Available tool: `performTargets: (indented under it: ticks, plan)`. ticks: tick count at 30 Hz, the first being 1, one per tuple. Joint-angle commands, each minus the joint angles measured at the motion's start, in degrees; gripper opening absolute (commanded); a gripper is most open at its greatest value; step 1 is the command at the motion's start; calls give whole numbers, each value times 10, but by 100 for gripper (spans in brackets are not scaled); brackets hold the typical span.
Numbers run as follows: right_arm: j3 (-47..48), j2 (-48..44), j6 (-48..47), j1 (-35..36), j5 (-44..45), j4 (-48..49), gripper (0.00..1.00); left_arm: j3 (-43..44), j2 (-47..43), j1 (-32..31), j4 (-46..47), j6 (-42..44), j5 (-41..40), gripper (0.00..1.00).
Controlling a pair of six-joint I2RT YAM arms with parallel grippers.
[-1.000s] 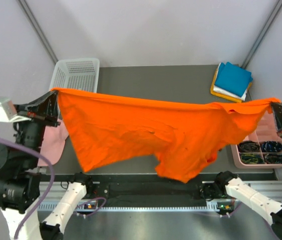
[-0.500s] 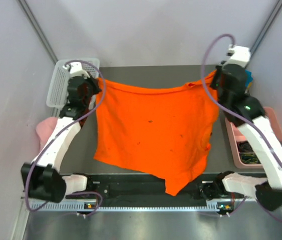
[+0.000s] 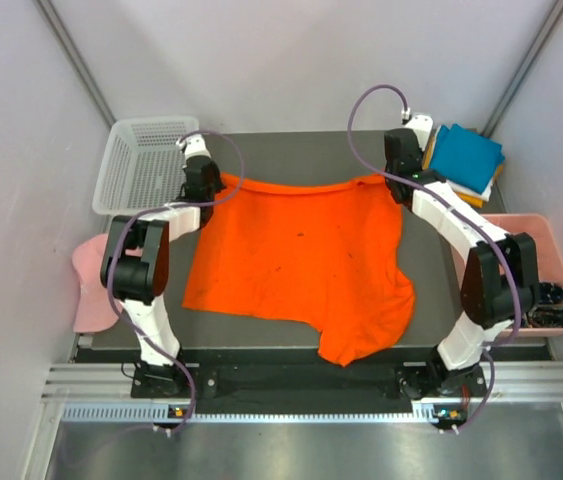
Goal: Fold and stack the t-shirts
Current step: Flatten out the tshirt
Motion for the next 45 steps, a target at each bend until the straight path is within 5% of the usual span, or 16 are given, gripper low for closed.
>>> performTargets:
  ticks: [1, 14, 32, 34, 35, 36, 37, 40, 45]
  plan:
    - [58, 39, -11, -12, 19, 87, 0, 71, 43, -1, 88, 18, -9, 0]
    - [162, 188, -44, -24, 31, 131, 0, 251, 179, 0, 42, 63, -28, 0]
    - [276, 289, -66, -36, 49, 122, 0, 332, 263, 1, 26, 102, -61, 1]
    - [289, 299, -65, -37, 50, 105, 6, 336, 268, 1, 26, 104, -71, 21]
    - [292, 304, -64, -38, 53, 102, 17, 342, 273, 1, 27, 106, -74, 33]
    - [295, 306, -65, -38, 58, 100, 31, 344, 275, 1, 27, 107, -81, 55]
    - [294, 306, -65, -37, 63, 101, 56, 346, 276, 1, 28, 108, -95, 62]
    - [290, 305, -65, -39, 75, 104, 77, 352, 277, 1, 33, 113, -113, 99]
    - [270, 290, -64, -39, 87, 106, 89, 350, 263, 0, 36, 119, -117, 99]
